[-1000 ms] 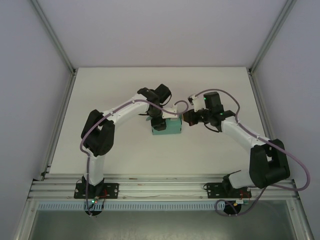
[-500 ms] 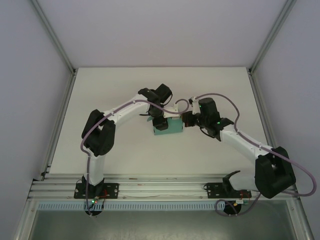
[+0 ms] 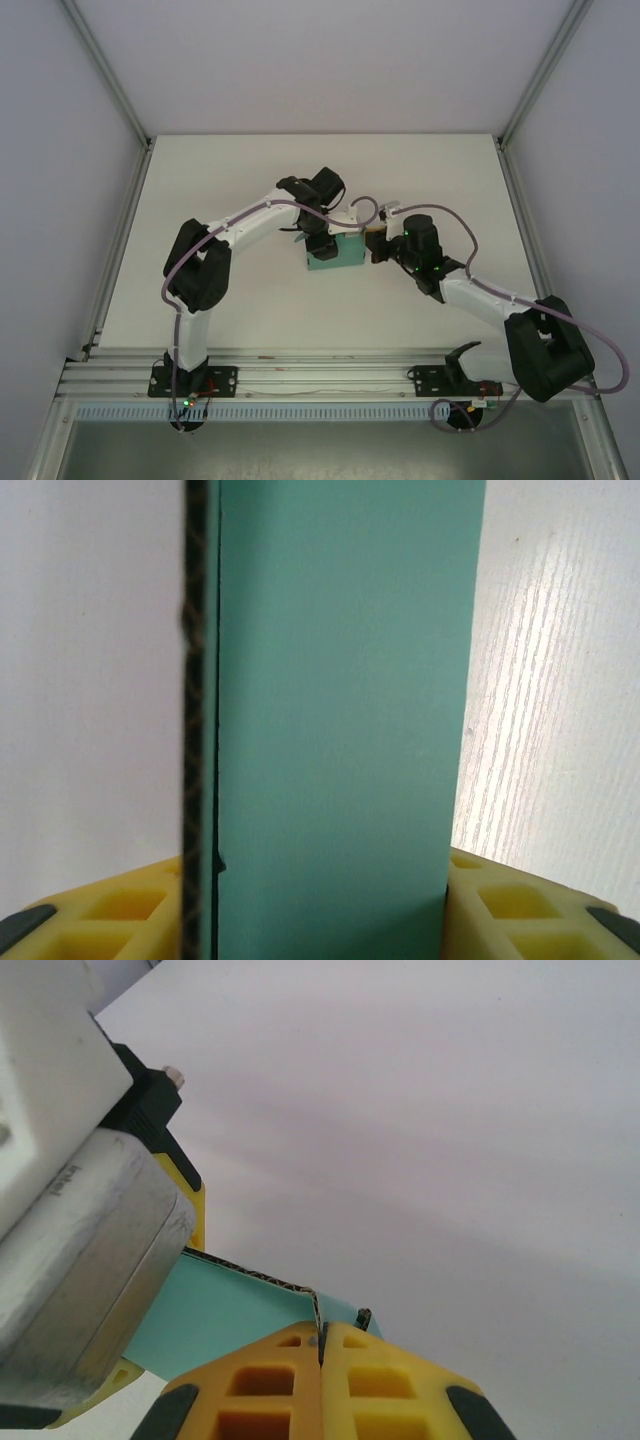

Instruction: Assemble paper box

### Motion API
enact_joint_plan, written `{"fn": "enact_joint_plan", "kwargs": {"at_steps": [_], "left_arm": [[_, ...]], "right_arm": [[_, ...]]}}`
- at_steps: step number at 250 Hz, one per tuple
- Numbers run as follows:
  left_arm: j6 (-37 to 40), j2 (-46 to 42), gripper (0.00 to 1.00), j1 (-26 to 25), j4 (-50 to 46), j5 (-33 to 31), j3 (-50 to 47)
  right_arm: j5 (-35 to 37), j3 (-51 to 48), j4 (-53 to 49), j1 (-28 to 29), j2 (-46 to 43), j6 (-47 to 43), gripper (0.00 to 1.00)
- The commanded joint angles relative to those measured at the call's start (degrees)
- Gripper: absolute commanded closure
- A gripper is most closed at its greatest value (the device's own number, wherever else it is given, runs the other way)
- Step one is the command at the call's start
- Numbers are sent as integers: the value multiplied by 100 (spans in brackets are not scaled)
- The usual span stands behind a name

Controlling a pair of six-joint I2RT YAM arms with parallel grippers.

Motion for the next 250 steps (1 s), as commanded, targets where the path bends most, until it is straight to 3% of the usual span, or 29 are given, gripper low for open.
{"fn": "enact_joint_plan", "kwargs": {"at_steps": [1,25,72,124,165,250], "left_arm": [[-100,70,49,-13,215,19,-10],[-117,95,49,-13,207,18,-3],[-121,123,49,-12,233,10,-11],[-119,106,49,-14,222,-25,-37],[-132,53,48,-14,295,-30,-87],[-251,-22,39,-10,373,-53,-5]], "right_arm": [[-76,11,-481,90,121,269,100],[16,392,-976,102,121,771,100],[30,492,-987,100,-56,1184,100],[149,384,-1134,98,134,617,100],[210,-395,-203,107,77,-303,100],[436,-11,-688,111,-98,249,100]]}}
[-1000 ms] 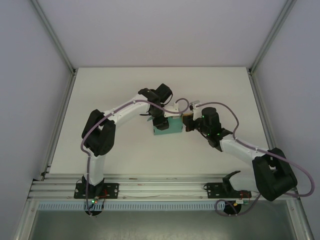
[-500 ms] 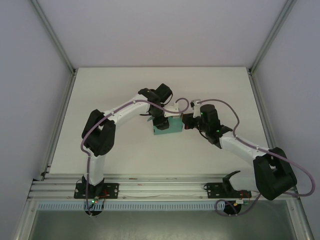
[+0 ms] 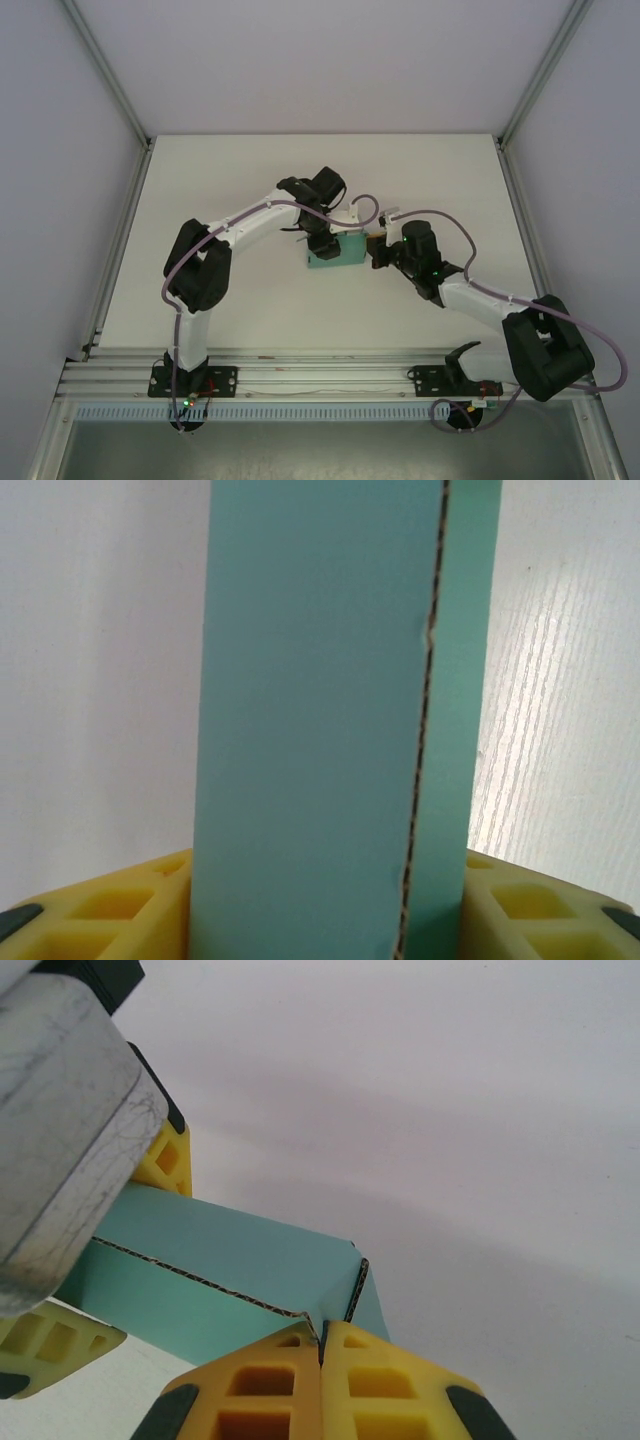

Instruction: Assemble paper box

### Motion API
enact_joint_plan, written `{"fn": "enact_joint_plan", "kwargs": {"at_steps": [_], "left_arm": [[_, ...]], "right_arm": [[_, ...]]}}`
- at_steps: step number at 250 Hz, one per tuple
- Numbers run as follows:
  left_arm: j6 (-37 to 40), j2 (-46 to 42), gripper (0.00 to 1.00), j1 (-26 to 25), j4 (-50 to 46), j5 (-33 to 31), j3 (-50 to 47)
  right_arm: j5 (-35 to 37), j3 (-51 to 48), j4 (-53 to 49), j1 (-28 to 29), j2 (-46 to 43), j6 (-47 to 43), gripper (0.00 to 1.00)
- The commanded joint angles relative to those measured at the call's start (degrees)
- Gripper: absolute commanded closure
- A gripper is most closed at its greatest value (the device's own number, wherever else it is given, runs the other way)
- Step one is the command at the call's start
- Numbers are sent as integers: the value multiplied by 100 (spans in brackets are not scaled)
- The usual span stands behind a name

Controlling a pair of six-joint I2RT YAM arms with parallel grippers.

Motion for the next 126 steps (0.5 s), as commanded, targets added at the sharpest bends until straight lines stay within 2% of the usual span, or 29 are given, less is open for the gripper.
{"fn": "enact_joint_plan", "kwargs": {"at_steps": [1,42,59,126], "left_arm": [[-106,-25,39,-12,155,-52,18],[-138,-120,22,-13,206,-64,21],[-173,-172,1,-14,213,-42,20],[-598,-715,0,-5,811,-227,-442]], "right_arm": [[181,220,-722,34,-98,272,100],[197,723,-1638,80,-82,578,100],[275,868,-1887,107,-73,642,100],[755,860,-1953,248,82,528,100]]}}
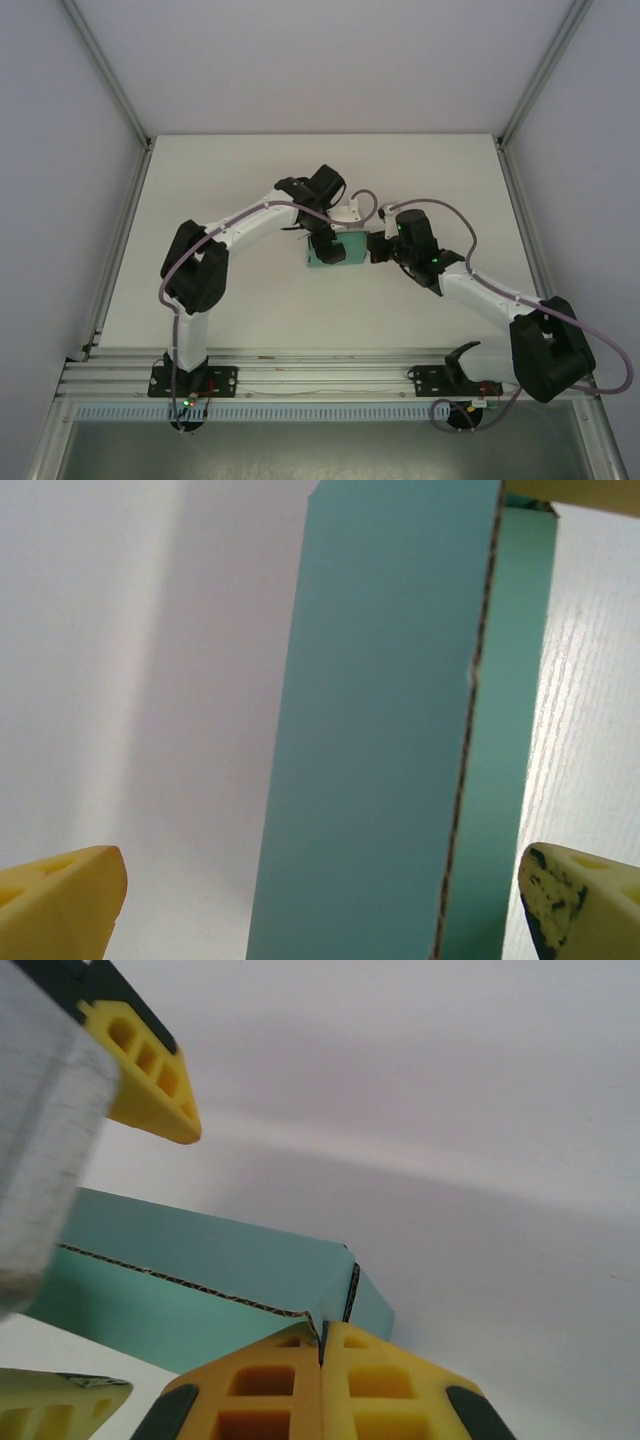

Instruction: Assemble paper box

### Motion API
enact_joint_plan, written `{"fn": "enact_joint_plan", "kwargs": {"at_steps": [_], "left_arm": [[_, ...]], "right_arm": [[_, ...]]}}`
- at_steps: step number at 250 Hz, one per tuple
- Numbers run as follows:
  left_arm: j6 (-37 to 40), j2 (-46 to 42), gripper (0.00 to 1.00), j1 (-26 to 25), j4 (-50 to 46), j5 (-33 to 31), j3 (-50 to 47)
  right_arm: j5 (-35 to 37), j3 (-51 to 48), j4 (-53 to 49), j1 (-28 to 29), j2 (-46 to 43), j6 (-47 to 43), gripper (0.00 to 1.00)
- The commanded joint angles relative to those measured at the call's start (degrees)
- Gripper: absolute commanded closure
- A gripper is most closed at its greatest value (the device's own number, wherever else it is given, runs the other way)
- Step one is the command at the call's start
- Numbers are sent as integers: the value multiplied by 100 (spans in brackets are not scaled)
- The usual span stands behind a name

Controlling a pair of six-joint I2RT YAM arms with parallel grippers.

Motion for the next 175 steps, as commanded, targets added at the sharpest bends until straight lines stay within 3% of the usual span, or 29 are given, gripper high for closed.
{"fn": "enact_joint_plan", "kwargs": {"at_steps": [1,63,105,138,175], "left_arm": [[-314,-509,0,-5,367,-187,-246],[-1181,-1399,0,106,856,-852,-951],[-1918,-2076,1,580,1229,-975,-1845],[-2119,-2316,24,830,1259,-371,-2115],[-1990,-2364,35,825,1495,200,-2318]], "right_arm": [[427,36,-351,130,119,16,100],[635,395,-732,190,240,196,100],[558,598,-1108,211,283,236,100],[470,674,-1151,212,331,285,100],[529,862,-1361,234,471,261,100]]}}
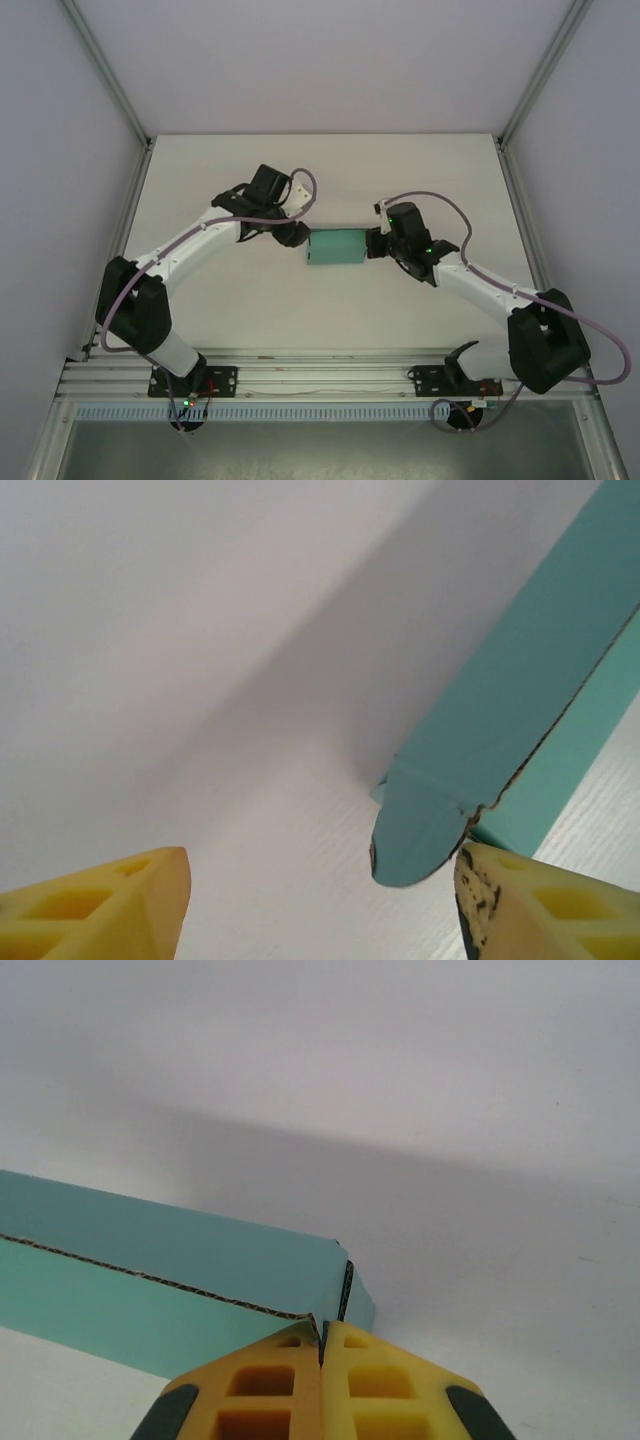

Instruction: Assemble paper box

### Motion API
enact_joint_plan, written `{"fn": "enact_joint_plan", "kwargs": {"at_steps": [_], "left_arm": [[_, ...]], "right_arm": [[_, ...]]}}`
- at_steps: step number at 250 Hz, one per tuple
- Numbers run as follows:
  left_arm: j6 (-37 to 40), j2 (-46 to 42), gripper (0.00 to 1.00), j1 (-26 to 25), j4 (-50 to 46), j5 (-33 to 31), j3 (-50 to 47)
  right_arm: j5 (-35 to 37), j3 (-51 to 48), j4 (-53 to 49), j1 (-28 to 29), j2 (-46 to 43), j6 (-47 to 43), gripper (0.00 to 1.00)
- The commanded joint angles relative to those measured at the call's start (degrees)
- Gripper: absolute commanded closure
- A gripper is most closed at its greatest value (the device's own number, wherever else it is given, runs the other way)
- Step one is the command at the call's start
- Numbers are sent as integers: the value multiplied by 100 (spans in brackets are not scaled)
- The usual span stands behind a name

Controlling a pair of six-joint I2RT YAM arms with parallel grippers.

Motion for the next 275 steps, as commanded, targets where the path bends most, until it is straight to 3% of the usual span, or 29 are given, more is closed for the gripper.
{"fn": "enact_joint_plan", "kwargs": {"at_steps": [1,21,65,117,154,195,254,275], "left_arm": [[-115,-121,35,-73,284,597,-129],[-141,-19,38,-77,229,684,-42],[-277,301,52,-79,-80,674,195],[-692,285,81,-114,427,790,-45],[-1177,189,82,-197,615,799,-139],[-1862,213,83,-466,473,141,-114],[-2810,329,84,-427,58,208,168],[-3132,365,92,-313,-93,332,289]], "right_arm": [[86,179,-505,54,157,67,100],[115,233,-590,72,179,55,100],[117,284,-623,98,183,106,100],[185,370,-763,120,272,115,100],[346,412,-861,215,258,106,100],[682,412,-932,411,299,236,100],[1268,286,-897,727,272,210,100],[1179,131,-728,768,201,96,100]]}}
